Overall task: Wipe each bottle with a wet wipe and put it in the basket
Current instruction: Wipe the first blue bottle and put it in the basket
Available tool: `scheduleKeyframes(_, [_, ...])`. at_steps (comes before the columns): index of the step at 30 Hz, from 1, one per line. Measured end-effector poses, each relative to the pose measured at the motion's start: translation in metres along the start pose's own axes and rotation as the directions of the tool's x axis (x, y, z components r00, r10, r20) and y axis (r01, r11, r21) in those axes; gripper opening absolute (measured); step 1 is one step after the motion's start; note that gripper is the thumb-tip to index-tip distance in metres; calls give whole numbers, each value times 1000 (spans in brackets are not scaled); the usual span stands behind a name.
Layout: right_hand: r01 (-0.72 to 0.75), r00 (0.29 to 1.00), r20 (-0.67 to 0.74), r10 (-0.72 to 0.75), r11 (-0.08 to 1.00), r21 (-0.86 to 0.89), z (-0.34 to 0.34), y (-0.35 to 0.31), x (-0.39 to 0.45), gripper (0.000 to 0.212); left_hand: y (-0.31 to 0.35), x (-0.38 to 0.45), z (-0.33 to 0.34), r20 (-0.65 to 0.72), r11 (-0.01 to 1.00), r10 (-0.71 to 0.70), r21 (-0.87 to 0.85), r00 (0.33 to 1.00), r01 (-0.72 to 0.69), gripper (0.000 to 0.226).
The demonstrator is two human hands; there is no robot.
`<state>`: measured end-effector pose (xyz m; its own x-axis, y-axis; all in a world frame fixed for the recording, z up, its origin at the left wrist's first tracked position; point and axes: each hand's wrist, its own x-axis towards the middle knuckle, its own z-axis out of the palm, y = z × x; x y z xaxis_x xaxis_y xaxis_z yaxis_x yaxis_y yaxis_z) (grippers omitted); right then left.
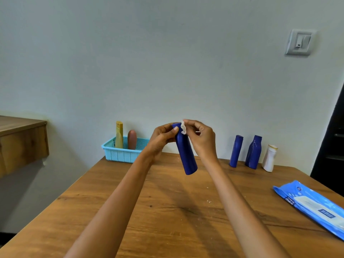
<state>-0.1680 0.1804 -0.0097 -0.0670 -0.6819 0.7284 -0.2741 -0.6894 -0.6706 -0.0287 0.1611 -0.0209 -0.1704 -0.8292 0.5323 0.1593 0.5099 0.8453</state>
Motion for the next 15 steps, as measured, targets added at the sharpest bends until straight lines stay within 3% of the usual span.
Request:
scheduleKeyframes(5, [-140,985,99,142,990,-35,-4,14,-2,12,-2,1,-8,-126,999,10,-49,992,-17,19])
scheduleKeyframes(9, [-239,936,206,286,945,-224,-7,23,-4,11,-4,3,-10,-209,999,-1,-52,978,-10,13])
scheduleKeyframes(11, [-282,875,278,397,883,-375,-11,28,-3,13,-7,3,-8,-230,999,-19,-43,973,9,12])
scheduleKeyframes(15, [-409,668,359,652,725,-554,-22,32,0,14,-11,5,-8,-256,997,-63,20,965,70,15])
